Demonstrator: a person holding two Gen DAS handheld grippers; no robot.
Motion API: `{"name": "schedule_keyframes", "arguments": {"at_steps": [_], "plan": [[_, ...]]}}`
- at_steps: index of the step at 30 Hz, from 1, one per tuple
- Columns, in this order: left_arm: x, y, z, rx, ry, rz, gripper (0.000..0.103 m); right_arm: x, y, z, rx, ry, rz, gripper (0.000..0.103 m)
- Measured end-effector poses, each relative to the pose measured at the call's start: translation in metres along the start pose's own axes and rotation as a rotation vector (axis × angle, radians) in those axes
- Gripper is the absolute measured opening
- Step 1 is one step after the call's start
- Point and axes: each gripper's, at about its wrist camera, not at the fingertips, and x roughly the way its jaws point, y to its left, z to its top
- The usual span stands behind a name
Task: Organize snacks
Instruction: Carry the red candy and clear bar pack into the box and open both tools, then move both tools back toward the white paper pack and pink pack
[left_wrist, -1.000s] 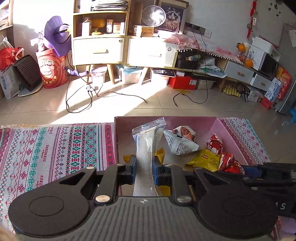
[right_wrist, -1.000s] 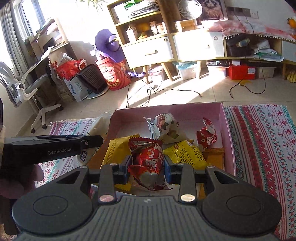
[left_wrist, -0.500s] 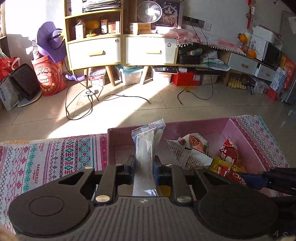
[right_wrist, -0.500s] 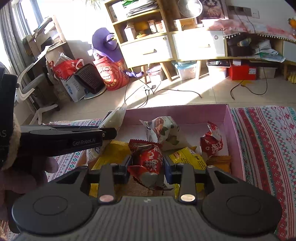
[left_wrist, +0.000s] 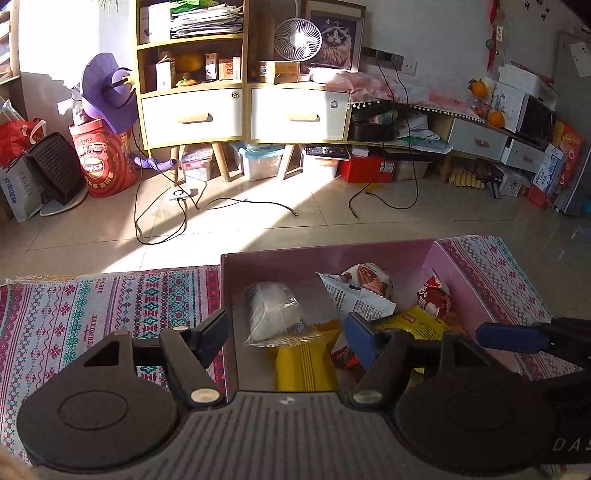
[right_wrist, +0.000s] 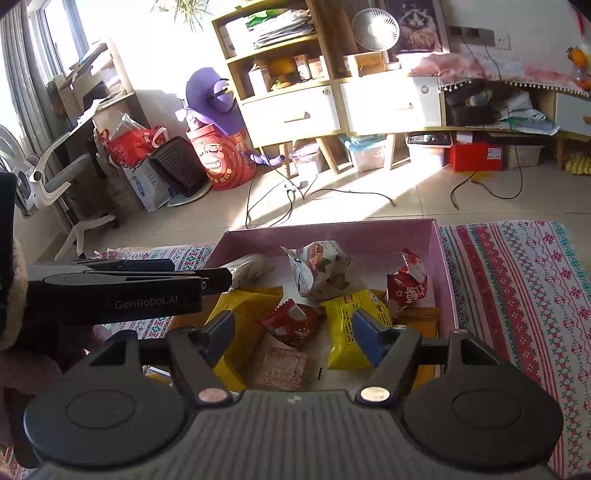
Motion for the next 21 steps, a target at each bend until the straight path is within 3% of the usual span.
{"name": "schedule_keyframes", "arguments": {"at_steps": [12,21], "plan": [[-0.039,0.008,-0.022,-0.02,-0.016,0.005,0.093,-0.031,0.011,-0.012,-0.065,-0.016,-0.028,0.083],[-0.063,0.013,-0.043,-0.019,-0.002,0.008,0.099,-0.048,0.021,-0.028,-0.084,-0.003,-0.029,0.088]]}}
